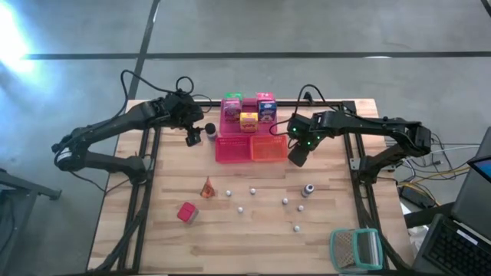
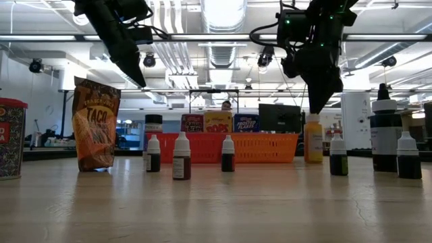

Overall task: Pick & Place Kitchen Items
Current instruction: Put the large yellow food coloring bottle into the orange bin

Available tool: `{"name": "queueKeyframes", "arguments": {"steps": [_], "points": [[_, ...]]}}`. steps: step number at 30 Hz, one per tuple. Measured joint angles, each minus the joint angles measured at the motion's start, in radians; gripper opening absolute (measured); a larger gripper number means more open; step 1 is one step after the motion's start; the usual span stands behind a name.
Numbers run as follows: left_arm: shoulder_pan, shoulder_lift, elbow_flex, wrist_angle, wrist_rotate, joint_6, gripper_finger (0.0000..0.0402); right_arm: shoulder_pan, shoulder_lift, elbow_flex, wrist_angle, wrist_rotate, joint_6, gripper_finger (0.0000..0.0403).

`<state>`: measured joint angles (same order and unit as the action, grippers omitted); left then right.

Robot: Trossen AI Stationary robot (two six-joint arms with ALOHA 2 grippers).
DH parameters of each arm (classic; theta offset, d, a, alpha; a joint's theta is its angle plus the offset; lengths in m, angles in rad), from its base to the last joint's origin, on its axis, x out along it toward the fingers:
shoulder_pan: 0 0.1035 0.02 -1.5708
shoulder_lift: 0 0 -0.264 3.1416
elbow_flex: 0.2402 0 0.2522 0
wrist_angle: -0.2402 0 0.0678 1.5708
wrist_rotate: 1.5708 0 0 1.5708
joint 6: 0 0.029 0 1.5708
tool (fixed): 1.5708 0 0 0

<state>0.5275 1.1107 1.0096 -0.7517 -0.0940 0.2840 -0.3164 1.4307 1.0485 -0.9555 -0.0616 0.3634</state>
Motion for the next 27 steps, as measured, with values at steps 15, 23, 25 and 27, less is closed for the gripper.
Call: {"name": "queueKeyframes", "arguments": {"steps": [15, 23, 25, 27], "points": [[0.0, 0.0, 0.0, 0.0, 0.0, 0.0, 0.0262, 0.0, 0.0, 0.007, 0.0, 0.009, 0.004, 0.013], [0.0, 0.0, 0.0, 0.0, 0.0, 0.0, 0.0262, 0.0, 0.0, 0.005, 0.029, 0.011, 0.001, 0.0108], [0.0, 0.0, 0.0, 0.0, 0.0, 0.0, 0.0262, 0.0, 0.0, 0.004, 0.029, 0.011, 0.001, 0.0102], [0.0, 0.0, 0.0, 0.0, 0.0, 0.0, 0.0262, 0.0, 0.0, 0.004, 0.029, 0.011, 0.001, 0.0097]]}}
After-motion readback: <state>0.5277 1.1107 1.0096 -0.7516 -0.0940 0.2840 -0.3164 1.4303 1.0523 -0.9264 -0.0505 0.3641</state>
